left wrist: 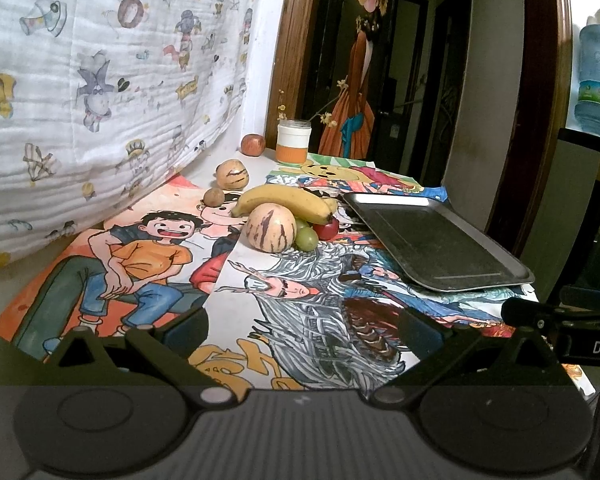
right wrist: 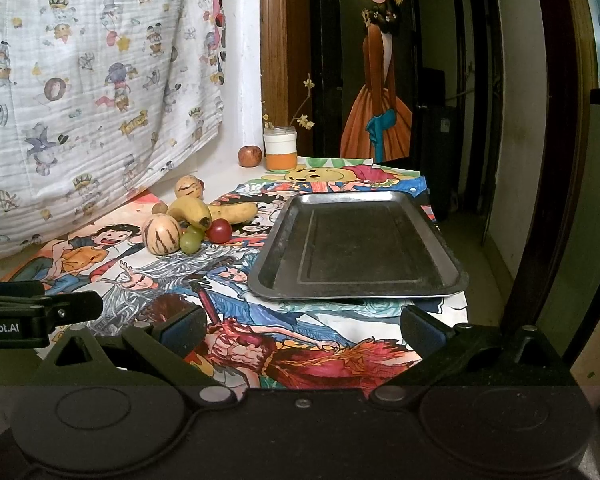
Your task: Organize fruits
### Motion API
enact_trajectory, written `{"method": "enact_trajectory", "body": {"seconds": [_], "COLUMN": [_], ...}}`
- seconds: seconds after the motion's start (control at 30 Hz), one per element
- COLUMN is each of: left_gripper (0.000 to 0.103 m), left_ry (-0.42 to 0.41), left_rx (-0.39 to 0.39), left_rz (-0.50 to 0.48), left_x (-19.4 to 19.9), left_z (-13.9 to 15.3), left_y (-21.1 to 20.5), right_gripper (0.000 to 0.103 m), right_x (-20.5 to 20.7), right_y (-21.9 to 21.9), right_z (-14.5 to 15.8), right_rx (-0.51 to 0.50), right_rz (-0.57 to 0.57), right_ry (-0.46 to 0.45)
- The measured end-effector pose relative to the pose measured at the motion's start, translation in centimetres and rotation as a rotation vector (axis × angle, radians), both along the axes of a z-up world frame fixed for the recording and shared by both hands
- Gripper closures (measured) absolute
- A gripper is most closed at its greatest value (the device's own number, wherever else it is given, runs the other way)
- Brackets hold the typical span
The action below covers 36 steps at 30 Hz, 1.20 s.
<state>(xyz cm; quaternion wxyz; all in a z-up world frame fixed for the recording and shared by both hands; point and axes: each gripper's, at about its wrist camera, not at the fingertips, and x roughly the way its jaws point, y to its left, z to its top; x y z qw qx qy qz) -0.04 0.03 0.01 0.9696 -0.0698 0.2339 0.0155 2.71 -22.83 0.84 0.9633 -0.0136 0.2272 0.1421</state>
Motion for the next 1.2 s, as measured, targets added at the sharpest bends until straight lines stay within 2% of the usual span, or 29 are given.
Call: {"method": "enact_trajectory", "body": {"seconds": [1.2], "left_gripper": [0.000], "left_ry": [0.005], "left_rx": [-0.004], "left_rz": [0.001], "left_x": [0.07], "left_z": [-0.97], "left_y": [0.18], "right_gripper": [0.001], "right_x": [-0.06], "right_y": [0.06], "right_z": [0.03], "right_rx": [-0.001], "right_rz": [-0.004], "right_ry": [0.001]}}
